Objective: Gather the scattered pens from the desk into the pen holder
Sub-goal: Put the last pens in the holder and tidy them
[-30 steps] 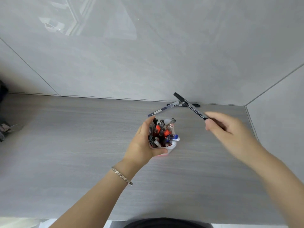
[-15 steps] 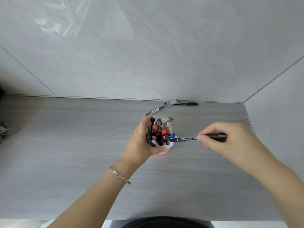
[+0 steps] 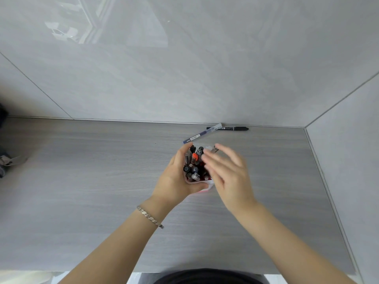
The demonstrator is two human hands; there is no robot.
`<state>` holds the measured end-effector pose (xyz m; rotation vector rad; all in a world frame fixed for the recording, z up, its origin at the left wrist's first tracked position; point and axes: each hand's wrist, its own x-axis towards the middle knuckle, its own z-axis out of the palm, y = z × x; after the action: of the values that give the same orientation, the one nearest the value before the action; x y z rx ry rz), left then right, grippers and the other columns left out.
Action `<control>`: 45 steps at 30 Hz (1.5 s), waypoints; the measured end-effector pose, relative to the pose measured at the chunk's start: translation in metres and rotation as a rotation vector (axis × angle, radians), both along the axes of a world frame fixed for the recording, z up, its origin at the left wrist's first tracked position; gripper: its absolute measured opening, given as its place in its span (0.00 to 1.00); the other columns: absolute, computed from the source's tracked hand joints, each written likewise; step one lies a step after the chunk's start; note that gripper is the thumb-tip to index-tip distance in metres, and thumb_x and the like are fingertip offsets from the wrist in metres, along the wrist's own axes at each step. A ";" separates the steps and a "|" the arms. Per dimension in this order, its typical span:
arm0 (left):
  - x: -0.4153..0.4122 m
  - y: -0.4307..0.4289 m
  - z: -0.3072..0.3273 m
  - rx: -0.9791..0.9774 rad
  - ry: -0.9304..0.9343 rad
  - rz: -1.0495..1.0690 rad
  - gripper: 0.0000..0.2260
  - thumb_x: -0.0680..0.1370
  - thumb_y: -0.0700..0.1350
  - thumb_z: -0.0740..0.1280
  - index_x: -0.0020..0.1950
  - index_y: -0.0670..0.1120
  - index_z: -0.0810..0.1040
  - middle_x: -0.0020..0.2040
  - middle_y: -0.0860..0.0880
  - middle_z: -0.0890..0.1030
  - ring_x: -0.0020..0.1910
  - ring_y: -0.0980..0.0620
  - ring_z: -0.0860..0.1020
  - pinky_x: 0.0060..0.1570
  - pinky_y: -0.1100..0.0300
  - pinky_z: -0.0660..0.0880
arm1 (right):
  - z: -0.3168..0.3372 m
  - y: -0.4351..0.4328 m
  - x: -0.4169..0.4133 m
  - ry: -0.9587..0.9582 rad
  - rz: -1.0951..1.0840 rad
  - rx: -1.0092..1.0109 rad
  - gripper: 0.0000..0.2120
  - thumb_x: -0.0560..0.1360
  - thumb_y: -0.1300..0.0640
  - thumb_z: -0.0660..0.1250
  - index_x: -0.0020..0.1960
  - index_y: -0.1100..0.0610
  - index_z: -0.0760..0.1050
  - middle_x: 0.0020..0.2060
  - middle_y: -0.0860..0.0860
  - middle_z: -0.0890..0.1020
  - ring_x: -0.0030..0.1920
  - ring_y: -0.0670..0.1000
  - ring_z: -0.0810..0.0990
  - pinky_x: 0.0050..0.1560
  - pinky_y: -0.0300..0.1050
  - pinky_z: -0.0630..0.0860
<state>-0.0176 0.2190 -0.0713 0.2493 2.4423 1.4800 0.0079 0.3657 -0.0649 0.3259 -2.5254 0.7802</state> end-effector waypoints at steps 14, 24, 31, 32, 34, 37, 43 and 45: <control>-0.004 -0.002 0.002 -0.042 -0.036 -0.036 0.44 0.60 0.45 0.79 0.68 0.58 0.58 0.61 0.58 0.69 0.59 0.60 0.69 0.51 0.73 0.64 | 0.013 0.068 -0.070 -0.311 -0.206 -0.249 0.10 0.75 0.64 0.60 0.53 0.62 0.77 0.53 0.57 0.81 0.56 0.53 0.77 0.56 0.31 0.66; -0.005 -0.002 0.006 -0.077 -0.040 -0.051 0.40 0.60 0.48 0.79 0.56 0.72 0.56 0.55 0.69 0.67 0.53 0.72 0.69 0.46 0.84 0.64 | -0.057 0.072 -0.146 -0.657 0.024 0.527 0.17 0.76 0.52 0.62 0.64 0.53 0.70 0.61 0.56 0.73 0.63 0.58 0.69 0.63 0.53 0.64; -0.005 -0.002 0.003 -0.094 -0.034 -0.051 0.40 0.59 0.49 0.79 0.57 0.71 0.56 0.55 0.71 0.65 0.57 0.66 0.68 0.47 0.86 0.62 | -0.070 0.102 -0.126 -0.537 -0.105 0.367 0.08 0.73 0.59 0.67 0.47 0.63 0.77 0.52 0.60 0.78 0.53 0.62 0.76 0.55 0.54 0.69; -0.006 -0.003 0.002 -0.097 -0.031 -0.051 0.41 0.59 0.49 0.79 0.58 0.71 0.56 0.55 0.71 0.65 0.57 0.66 0.68 0.47 0.86 0.62 | -0.071 0.108 -0.123 -0.541 -0.120 0.357 0.07 0.73 0.59 0.67 0.47 0.64 0.77 0.52 0.61 0.78 0.54 0.62 0.76 0.55 0.54 0.69; -0.006 -0.002 0.001 -0.099 -0.028 -0.054 0.41 0.59 0.49 0.79 0.58 0.70 0.56 0.55 0.71 0.65 0.58 0.65 0.68 0.48 0.86 0.62 | -0.072 0.119 -0.119 -0.564 -0.161 0.321 0.06 0.73 0.60 0.67 0.47 0.63 0.77 0.54 0.60 0.78 0.56 0.62 0.75 0.57 0.54 0.68; -0.007 -0.002 0.002 -0.099 -0.033 -0.055 0.41 0.59 0.48 0.79 0.58 0.70 0.56 0.56 0.71 0.64 0.57 0.67 0.68 0.48 0.86 0.62 | -0.071 0.127 -0.117 -0.629 -0.217 0.184 0.09 0.73 0.60 0.66 0.52 0.61 0.73 0.56 0.58 0.77 0.60 0.61 0.71 0.60 0.55 0.66; -0.006 -0.002 0.004 -0.086 -0.048 -0.049 0.40 0.59 0.47 0.79 0.57 0.71 0.56 0.54 0.71 0.66 0.54 0.76 0.65 0.48 0.85 0.63 | -0.074 0.108 -0.118 -0.693 -0.274 0.215 0.16 0.75 0.57 0.64 0.61 0.61 0.71 0.58 0.60 0.75 0.60 0.62 0.69 0.59 0.53 0.66; -0.006 -0.002 0.004 -0.089 -0.047 -0.047 0.40 0.59 0.47 0.80 0.56 0.71 0.56 0.54 0.71 0.66 0.55 0.75 0.66 0.48 0.84 0.63 | -0.073 0.097 -0.115 -0.773 -0.256 0.413 0.15 0.78 0.58 0.57 0.62 0.64 0.67 0.59 0.62 0.73 0.61 0.62 0.70 0.58 0.55 0.68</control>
<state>-0.0231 0.2167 -0.0668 0.2485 2.4404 1.3384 -0.1072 0.4630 -0.1378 -0.2259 -3.3611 0.2956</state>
